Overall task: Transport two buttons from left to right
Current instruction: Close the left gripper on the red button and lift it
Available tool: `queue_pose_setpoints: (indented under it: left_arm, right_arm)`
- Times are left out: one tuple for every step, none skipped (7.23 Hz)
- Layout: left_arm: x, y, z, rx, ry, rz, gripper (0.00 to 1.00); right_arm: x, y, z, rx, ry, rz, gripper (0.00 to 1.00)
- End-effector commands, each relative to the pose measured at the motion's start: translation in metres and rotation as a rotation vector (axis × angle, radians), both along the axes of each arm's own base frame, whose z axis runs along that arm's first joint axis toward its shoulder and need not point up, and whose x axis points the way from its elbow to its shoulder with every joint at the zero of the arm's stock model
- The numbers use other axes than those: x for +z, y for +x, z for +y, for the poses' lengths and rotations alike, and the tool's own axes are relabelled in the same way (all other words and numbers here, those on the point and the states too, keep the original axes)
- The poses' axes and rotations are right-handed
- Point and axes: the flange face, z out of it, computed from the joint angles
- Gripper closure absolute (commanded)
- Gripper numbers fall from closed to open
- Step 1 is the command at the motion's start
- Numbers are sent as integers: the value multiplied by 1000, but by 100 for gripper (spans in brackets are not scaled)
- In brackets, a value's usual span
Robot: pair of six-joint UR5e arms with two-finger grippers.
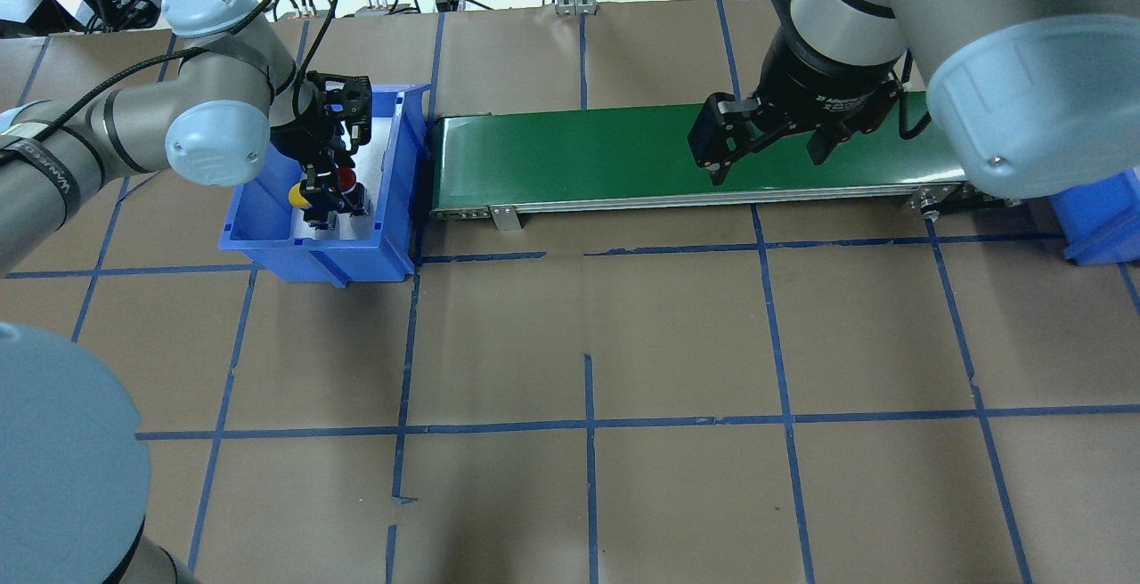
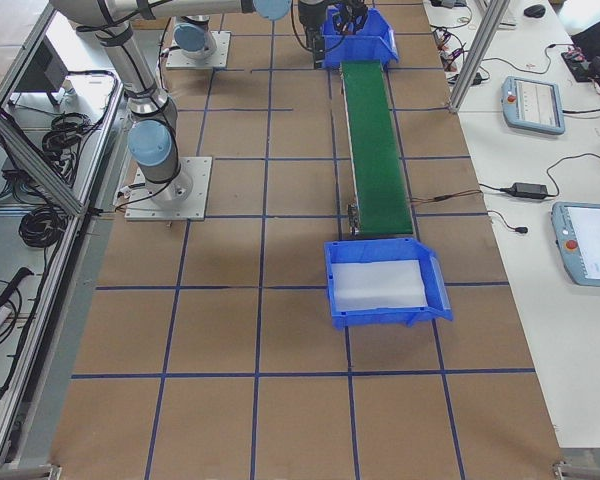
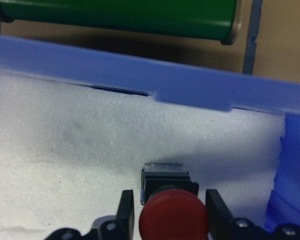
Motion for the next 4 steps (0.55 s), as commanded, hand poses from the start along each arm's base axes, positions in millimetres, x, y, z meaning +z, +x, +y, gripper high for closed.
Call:
queue_pose_setpoints:
  left_arm:
    - [28, 0, 3, 35, -42, -8, 75]
    - [44, 1, 4, 57, -55, -34, 75]
    - [65, -4, 15, 51, -36, -33, 75]
    - [89, -15, 23, 54, -40, -17, 75]
  right_arm:
    - [0, 0, 0, 1, -1, 1, 0]
    - [0, 0, 0, 1, 0, -1, 0]
    - [0, 1, 0, 1, -2, -1, 0]
    - [0, 1, 0, 2, 0, -1, 0]
